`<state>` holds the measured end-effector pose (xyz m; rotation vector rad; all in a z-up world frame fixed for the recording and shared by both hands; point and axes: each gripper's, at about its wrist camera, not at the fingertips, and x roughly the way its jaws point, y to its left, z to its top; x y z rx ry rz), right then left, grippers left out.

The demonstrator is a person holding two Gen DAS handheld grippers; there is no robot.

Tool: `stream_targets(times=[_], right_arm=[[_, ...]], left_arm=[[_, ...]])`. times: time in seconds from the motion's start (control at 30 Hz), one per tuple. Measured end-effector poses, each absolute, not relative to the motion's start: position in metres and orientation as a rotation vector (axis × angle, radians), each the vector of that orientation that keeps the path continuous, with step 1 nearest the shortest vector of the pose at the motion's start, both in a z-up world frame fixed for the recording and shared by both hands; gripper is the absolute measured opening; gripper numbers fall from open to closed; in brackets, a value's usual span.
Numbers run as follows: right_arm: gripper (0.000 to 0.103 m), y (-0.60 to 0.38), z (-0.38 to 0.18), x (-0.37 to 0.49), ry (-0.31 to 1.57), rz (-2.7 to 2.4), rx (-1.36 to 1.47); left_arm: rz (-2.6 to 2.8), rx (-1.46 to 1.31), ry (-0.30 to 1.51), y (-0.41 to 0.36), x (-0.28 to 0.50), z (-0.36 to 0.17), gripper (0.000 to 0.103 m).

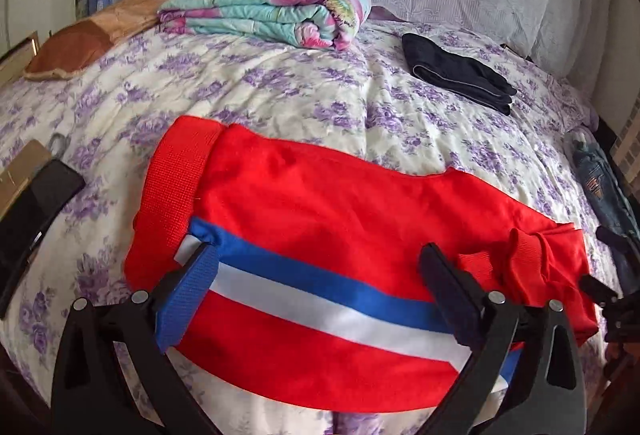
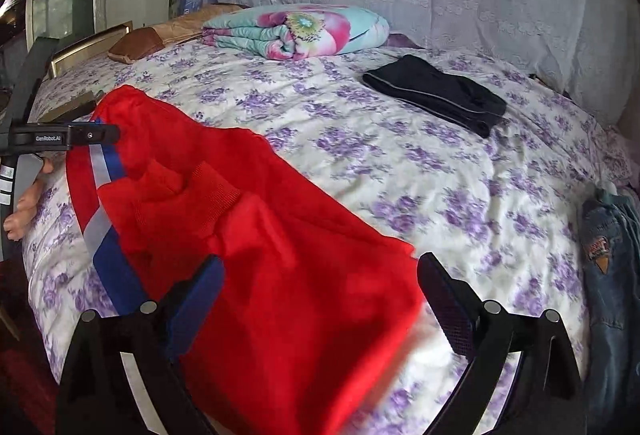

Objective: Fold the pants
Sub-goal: 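Lay the folded red jacket flat with the right tool while the left tool presses the cuffs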

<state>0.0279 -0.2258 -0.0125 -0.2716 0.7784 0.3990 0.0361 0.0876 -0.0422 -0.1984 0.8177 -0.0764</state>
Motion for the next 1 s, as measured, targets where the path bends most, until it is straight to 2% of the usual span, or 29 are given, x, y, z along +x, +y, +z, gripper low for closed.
stream_targets(times=[0.17, 0.33, 0.47, 0.6, 0.7, 1.0], right_arm=[[0.1, -0.191, -0.045, 0.044, 0.881, 0.433, -0.374], [0.099, -0.2, -0.034, 0.04, 0.899, 0.437, -0.35], [0.099, -0.193, -0.003, 0.037, 0.813, 0.485, -0.284], [0.1, -0.164, 0.001, 0.053, 0.8, 0.514, -0.288], [0.1, -0.141, -0.03, 0.068, 0.891, 0.518, -0.339], [0.1, -0.157, -0.039, 0.07, 0.884, 0.56, -0.198]], left_arm=[[-0.02, -0.048, 0.794, 0.076, 0.031, -0.048, 0.098], [-0.028, -0.054, 0.718, 0.085, 0.016, -0.032, 0.098], [0.08, -0.124, 0.676, 0.124, 0.003, -0.014, 0.098], [0.141, -0.291, 0.733, 0.165, 0.0, -0.025, 0.098], [0.132, -0.365, 0.81, 0.174, 0.005, -0.044, 0.098], [0.123, -0.296, 0.837, 0.136, 0.033, -0.063, 0.098]])
